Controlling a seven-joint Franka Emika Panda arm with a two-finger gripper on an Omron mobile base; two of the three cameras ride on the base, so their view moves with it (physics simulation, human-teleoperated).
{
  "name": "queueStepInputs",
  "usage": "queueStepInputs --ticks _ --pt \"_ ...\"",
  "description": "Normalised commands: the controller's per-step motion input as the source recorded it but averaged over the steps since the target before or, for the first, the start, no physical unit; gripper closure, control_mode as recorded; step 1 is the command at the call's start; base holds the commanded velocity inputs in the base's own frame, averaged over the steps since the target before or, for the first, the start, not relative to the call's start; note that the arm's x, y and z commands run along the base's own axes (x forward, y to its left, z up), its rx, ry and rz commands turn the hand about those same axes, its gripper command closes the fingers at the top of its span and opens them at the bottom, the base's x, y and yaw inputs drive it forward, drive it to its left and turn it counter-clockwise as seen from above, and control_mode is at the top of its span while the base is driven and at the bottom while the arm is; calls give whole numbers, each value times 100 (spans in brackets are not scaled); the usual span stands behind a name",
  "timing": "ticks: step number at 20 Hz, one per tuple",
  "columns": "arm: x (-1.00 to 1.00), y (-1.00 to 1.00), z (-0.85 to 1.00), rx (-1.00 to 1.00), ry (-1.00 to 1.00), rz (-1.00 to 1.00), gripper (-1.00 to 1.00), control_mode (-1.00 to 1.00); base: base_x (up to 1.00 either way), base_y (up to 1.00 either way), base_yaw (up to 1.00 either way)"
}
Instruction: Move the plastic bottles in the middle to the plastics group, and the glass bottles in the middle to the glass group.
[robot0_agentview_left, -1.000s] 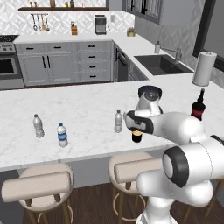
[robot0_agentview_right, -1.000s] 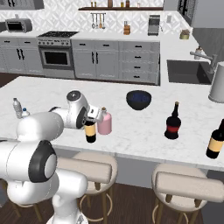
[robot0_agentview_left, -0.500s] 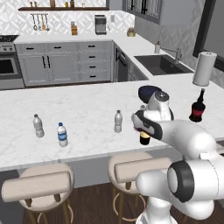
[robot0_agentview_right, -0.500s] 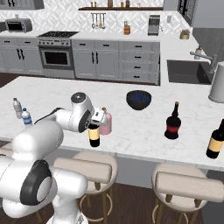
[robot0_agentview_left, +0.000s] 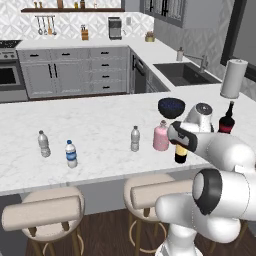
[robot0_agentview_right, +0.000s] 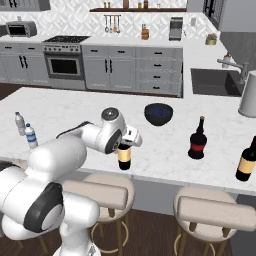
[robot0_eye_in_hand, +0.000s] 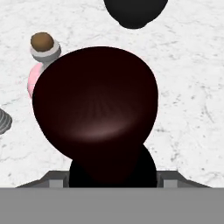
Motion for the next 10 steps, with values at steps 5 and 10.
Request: queueStepInputs --ticks 5,10 --pt "11 -73 13 0 0 -1 100 -100 0 0 0" --pt "10 -54 18 -2 0 -5 100 -100 0 0 0"
